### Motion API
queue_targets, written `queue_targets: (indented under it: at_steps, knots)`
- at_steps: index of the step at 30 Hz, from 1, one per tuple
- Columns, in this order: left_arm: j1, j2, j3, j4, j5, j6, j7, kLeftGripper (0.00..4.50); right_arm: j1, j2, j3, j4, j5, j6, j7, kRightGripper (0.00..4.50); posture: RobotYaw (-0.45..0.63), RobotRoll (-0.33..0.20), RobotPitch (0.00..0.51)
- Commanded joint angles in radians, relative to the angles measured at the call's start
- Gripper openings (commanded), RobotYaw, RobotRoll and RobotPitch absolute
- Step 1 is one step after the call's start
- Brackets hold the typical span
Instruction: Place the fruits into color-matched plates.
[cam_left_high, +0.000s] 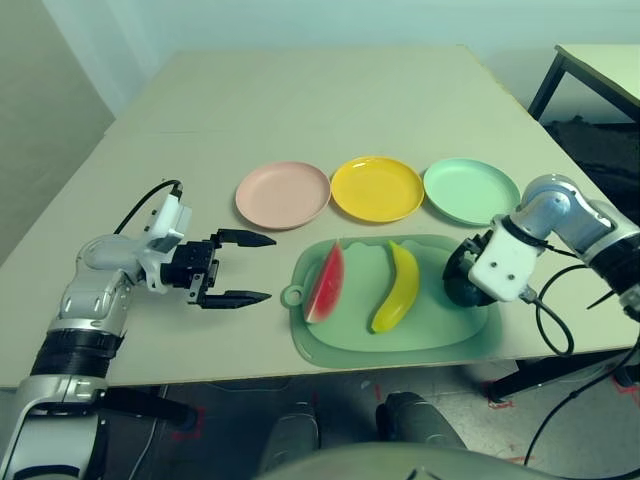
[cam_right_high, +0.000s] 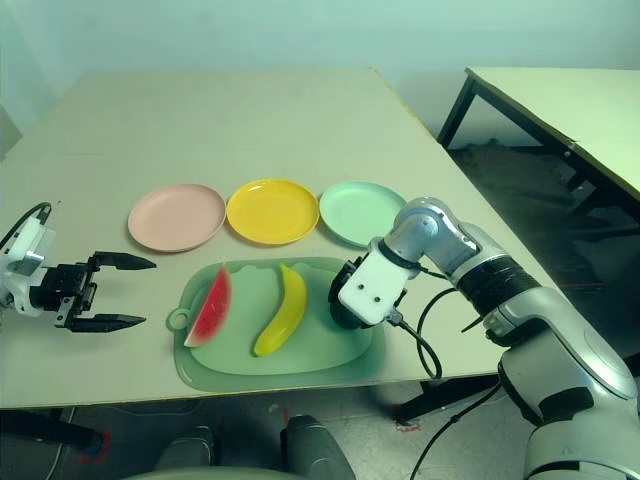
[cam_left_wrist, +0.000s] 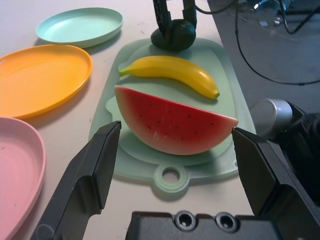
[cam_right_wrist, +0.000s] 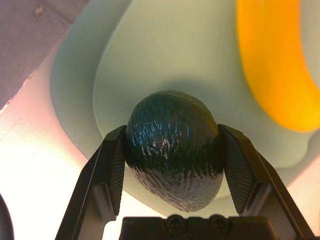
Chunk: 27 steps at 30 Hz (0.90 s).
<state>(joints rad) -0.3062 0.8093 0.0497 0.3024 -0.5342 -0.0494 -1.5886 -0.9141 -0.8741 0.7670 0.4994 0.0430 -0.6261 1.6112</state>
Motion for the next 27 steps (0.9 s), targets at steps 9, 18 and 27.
queue_targets:
  at_steps: [9,18,27]
  knots:
    - [-0.027,-0.03,0.016,-0.026,0.056,0.162,0.209,4.5,-0.304,0.2,-0.141,0.607,-0.235,-0.106,-0.272,3.05,-0.09,0.0,0.028]
    - [0.007,0.011,0.038,-0.077,0.08,0.16,0.232,4.5,-0.341,0.279,-0.09,0.834,-0.548,0.052,-0.703,3.05,-0.06,0.0,0.037]
    - [0.052,0.022,0.057,-0.128,0.073,0.172,0.238,4.5,-0.319,0.271,-0.117,0.857,-0.632,0.103,-0.736,4.46,-0.05,0.0,0.044]
